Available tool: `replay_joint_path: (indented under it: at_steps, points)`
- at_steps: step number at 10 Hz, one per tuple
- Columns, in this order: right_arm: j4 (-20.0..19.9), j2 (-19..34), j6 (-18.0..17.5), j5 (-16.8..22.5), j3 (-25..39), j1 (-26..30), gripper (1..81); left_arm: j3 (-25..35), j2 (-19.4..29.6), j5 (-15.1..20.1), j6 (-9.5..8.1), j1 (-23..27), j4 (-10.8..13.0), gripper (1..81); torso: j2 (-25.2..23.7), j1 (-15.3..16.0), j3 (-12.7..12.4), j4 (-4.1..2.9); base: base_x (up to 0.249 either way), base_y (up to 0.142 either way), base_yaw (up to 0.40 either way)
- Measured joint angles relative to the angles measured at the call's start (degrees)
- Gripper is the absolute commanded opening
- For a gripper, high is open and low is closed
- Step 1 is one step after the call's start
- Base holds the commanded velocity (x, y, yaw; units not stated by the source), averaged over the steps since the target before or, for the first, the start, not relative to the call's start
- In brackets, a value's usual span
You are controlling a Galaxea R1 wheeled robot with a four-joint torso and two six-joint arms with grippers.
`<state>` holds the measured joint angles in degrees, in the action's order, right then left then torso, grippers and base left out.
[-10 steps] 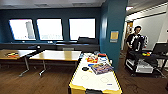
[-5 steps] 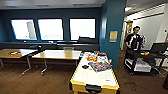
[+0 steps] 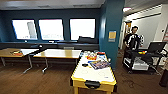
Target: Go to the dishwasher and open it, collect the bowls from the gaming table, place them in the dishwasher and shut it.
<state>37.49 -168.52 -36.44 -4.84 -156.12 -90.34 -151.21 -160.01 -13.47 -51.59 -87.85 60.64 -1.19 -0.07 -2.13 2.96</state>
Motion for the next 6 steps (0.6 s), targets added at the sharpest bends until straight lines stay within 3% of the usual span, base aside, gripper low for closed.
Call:
replay_joint_path:
  at_steps: [3, 6]
  points:
    - [0.0, 0.0, 0.0, 0.0, 0.0, -0.2, 1.0, 0.0, 0.0, 0.0, 0.51, -0.3, 0.0, 1.0, 0.0, 0.0, 0.0, 0.00, -0.142, 0.000, 0.000]
    - [0.0, 0.0, 0.0, 0.0, 0.0, -0.6, 1.0, -0.1, 0.0, 0.0, 0.61, -0.7, 0.0, 1.0, -0.1, 0.0, 0.0, 0.00, 0.000, 0.000, 0.000]
